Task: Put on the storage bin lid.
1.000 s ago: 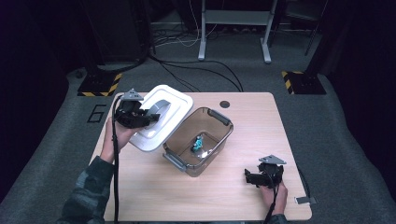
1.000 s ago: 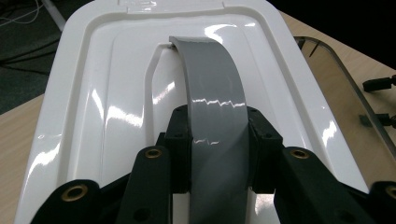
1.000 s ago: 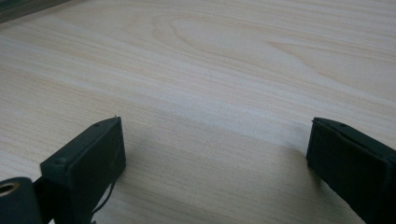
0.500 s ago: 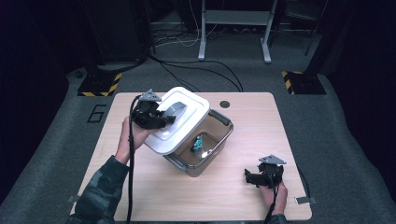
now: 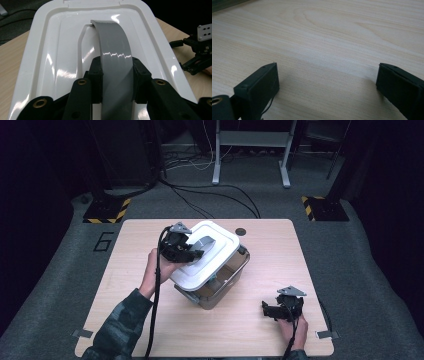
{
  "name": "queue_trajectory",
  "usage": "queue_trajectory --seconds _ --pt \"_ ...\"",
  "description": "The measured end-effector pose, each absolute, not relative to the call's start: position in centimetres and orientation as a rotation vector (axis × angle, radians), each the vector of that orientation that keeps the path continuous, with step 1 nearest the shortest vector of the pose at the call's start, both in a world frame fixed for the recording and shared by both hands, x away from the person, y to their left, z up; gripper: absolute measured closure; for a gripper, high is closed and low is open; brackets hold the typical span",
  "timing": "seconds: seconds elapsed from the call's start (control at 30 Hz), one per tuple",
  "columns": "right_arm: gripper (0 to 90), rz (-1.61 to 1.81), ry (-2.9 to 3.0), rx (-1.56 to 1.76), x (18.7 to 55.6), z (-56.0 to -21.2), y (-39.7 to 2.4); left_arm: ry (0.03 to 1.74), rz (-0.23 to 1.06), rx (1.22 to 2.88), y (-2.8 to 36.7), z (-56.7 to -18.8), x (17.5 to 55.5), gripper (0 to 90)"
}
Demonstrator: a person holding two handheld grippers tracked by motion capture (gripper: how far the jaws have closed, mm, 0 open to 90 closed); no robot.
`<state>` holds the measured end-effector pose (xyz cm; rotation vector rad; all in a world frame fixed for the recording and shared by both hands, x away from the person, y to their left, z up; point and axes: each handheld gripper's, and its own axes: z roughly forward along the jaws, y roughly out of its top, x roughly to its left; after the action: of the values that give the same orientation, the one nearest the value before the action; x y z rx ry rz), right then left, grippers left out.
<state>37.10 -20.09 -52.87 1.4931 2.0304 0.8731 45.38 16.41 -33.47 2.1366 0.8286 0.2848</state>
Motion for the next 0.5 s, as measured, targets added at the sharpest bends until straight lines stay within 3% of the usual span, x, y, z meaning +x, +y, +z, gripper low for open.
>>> queue_trajectory --seconds 0.5 --pt "3.7 0.874 2.032 1.491 37.1 -52.9 -20.1 0.841 0.233 2.187 13.5 -36.2 45.5 66.6"
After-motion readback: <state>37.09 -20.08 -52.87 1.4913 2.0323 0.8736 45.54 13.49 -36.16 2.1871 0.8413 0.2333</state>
